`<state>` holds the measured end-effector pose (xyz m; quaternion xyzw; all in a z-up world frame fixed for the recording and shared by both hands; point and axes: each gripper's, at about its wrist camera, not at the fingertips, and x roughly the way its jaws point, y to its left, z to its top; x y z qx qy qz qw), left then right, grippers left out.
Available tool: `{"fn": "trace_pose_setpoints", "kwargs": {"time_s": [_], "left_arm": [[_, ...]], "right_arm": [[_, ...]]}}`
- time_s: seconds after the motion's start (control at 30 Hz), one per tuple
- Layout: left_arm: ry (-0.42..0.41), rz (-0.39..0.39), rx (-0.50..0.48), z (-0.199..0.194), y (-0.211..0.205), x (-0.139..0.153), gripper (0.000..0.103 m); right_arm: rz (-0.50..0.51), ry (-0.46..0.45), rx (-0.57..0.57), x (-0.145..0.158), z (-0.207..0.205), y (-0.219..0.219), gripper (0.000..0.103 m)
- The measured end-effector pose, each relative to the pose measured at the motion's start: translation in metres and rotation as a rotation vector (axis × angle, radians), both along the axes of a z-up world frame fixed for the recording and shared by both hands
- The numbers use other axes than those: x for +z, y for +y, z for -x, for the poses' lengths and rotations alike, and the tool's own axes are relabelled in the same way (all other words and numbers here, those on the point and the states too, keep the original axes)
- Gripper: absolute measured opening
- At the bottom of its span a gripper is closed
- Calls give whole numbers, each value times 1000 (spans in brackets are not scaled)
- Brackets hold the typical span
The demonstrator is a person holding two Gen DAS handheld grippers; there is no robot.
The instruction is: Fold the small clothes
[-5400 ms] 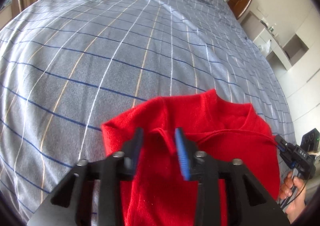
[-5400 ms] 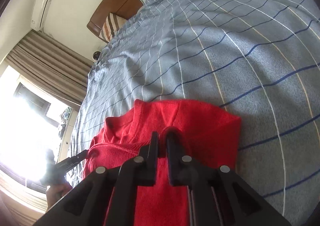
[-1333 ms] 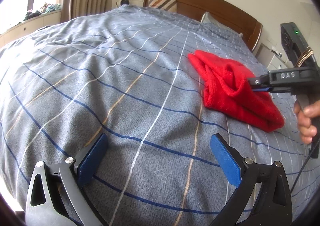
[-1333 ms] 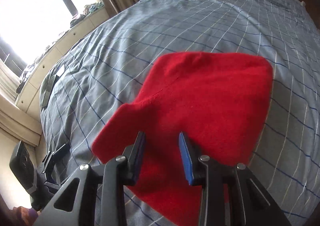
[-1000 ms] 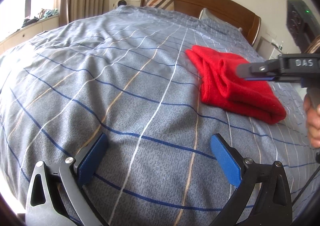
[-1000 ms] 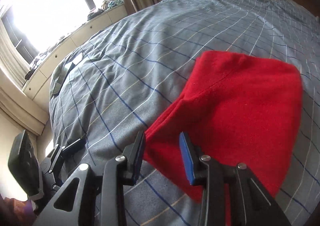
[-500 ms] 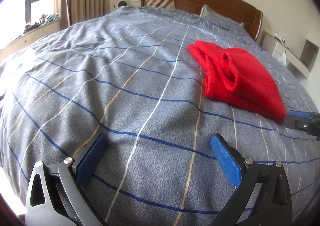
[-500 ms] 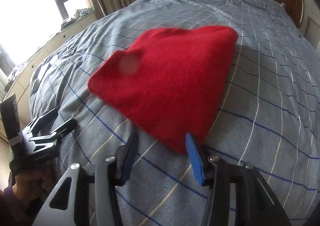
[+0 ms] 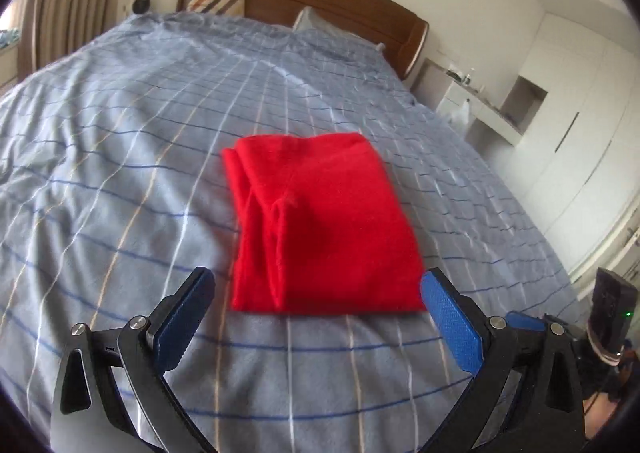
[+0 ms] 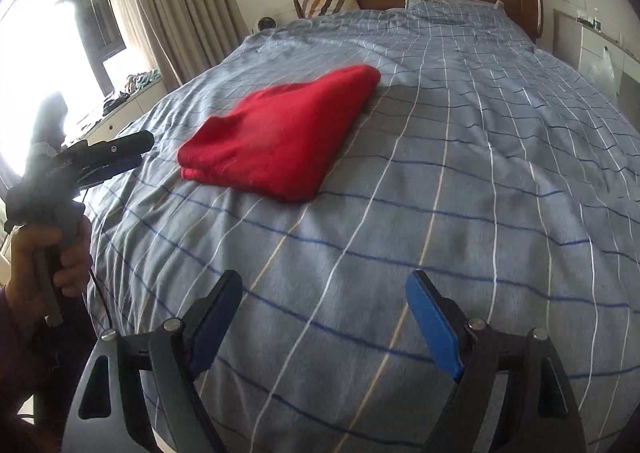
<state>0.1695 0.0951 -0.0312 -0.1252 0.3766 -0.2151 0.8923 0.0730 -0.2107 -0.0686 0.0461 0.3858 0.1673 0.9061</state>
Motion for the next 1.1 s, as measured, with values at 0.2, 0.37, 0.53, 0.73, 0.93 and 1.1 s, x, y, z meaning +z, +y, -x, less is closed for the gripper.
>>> {"fn": "trace_pose_setpoints", "kwargs": {"time_s": [0.2, 0.37, 0.53, 0.73, 0.93, 1.1], "left_arm": [[242, -44, 40, -109, -2, -36, 101], [292, -104, 29, -128, -2, -53, 101], [346, -85, 38, -143, -2, -61, 102], [269, -118, -22, -132, -24, -56, 22], [151, -56, 14, -106, -9, -7, 19], [58, -37, -7, -103, -17, 47, 26]], "right_arm": [[-217, 43, -31, 25, -107, -15, 83], [-426, 208, -43, -7, -193, -16, 83], [-632, 360, -78, -53, -243, 0, 83], [-7, 153, -31, -19, -231, 80, 35], [322, -181, 87, 43, -180, 133, 31], [139, -215, 66, 99, -183, 99, 33]]}}
